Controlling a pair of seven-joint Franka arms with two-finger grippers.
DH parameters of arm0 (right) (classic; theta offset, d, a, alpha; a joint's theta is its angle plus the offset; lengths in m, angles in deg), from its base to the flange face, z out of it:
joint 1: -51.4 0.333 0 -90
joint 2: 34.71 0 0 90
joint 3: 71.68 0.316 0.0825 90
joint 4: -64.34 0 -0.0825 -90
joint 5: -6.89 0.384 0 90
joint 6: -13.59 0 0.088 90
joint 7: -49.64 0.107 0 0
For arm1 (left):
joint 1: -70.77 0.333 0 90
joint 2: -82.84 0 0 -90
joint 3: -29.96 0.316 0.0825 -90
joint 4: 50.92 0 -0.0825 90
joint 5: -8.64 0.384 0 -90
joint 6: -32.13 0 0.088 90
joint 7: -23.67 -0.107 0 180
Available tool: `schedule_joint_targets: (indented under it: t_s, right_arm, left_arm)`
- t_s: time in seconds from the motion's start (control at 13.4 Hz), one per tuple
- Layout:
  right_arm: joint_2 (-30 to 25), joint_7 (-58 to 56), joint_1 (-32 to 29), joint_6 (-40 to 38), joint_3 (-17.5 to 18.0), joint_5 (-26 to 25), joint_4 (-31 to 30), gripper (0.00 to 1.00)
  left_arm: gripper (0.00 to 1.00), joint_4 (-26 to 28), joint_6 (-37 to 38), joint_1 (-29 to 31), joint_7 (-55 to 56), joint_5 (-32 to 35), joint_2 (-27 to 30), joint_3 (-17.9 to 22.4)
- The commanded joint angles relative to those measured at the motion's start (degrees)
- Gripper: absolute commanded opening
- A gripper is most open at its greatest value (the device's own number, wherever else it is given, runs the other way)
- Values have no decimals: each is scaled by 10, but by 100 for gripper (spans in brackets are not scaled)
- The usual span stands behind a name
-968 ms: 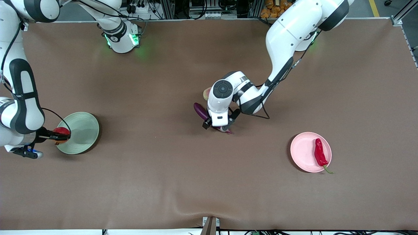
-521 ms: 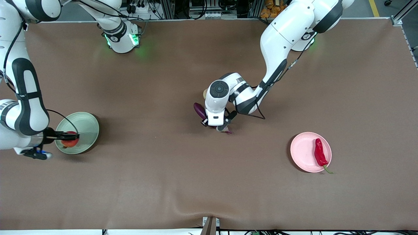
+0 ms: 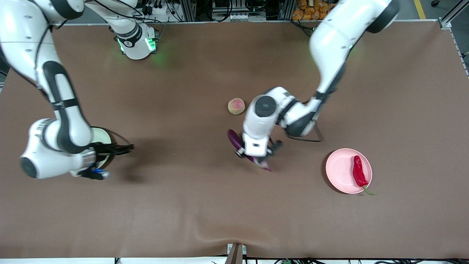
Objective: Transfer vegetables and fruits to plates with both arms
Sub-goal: 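Carry the eggplant onto the pink plate while the right gripper reaches the fig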
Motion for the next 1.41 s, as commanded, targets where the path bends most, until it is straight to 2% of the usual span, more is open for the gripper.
schedule_joint_targets:
  t_s: [0.0, 0.07, 0.3, 0.52, 0.67, 0.89, 1.19, 1.27, 1.34]
  right_arm:
    - [-24, 63, 89, -1, -5, 42, -18, 100]
    - [-25, 86, 126, 8, -5, 59, -18, 100]
    - [-27, 205, 252, 73, -5, 64, -22, 100]
    - [-28, 310, 375, 150, -7, 56, -39, 100]
    - [-27, 328, 435, 221, -11, 49, -67, 100]
    - [-22, 350, 476, 235, -11, -39, -74, 100]
    - [-4, 403, 495, 292, -13, -58, -74, 100]
    - [1, 403, 496, 294, -21, -74, -74, 100]
    - [5, 404, 496, 297, -22, -85, -74, 100]
  left_arm:
    - [0, 14, 24, 80, -128, 3, 33, -10]
    - [0, 13, 40, 104, -186, 3, 39, -10]
    - [0, 13, 84, 182, -371, 2, 50, -11]
    - [0, 18, 90, 261, -576, 1, 38, -10]
    - [0, 18, 88, 299, -661, -20, 19, -10]
    - [0, 23, 75, 314, -687, -79, -16, -7]
    - [0, 26, 75, 321, -682, -94, -32, -7]
    - [8, 26, 75, 321, -680, -94, -35, -7]
    - [55, 24, 75, 321, -677, -94, -39, -7]
